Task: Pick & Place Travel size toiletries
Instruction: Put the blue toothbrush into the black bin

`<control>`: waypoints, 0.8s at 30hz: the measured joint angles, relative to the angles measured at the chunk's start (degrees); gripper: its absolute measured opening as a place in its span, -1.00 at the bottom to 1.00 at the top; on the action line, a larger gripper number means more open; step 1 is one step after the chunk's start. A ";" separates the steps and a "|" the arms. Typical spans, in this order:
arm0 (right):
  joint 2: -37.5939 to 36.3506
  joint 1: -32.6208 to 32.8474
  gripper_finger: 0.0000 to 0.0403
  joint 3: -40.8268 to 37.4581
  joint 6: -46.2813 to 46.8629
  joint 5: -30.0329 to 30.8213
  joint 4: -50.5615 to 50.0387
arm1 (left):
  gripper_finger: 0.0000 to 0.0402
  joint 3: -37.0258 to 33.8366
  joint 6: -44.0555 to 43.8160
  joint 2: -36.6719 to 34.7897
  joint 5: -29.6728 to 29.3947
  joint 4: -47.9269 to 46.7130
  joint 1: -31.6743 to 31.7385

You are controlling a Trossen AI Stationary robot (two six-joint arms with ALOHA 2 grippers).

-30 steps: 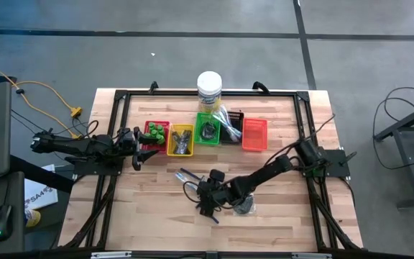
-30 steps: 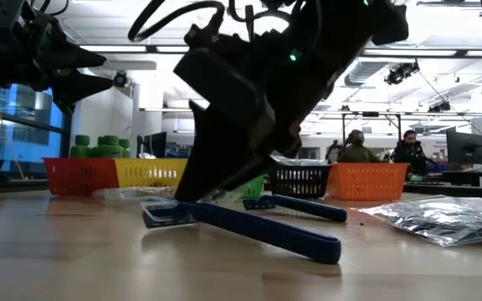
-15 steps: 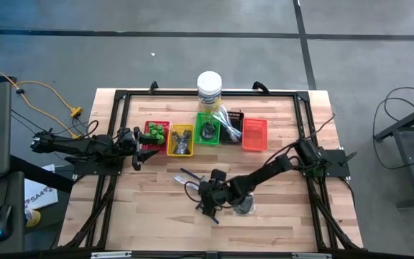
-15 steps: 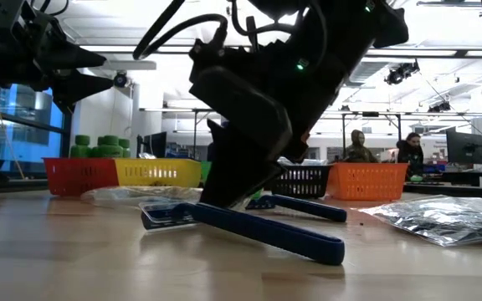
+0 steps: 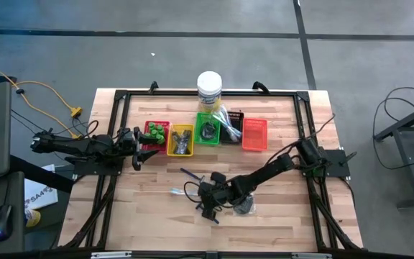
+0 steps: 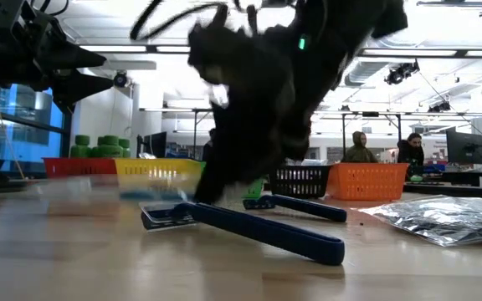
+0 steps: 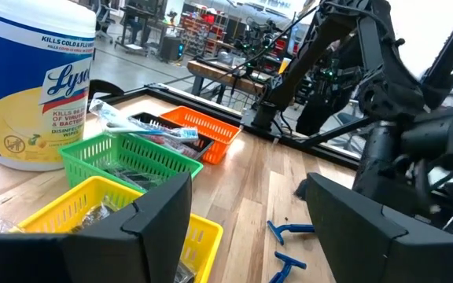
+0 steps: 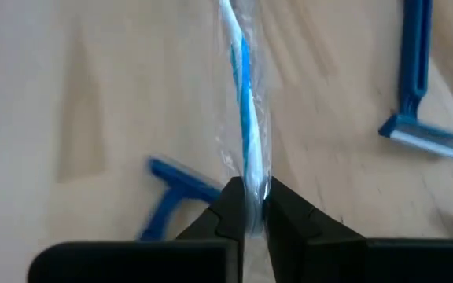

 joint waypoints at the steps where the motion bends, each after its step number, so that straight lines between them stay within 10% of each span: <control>1: -0.88 0.02 -0.89 0.00 0.10 0.00 -0.11 | 0.20 0.00 0.01 0.01 0.00 0.00 0.01; 24: -34.25 -7.77 -0.90 -13.61 29.33 18.40 -33.73 | 0.20 0.00 -0.01 0.02 0.00 0.00 0.00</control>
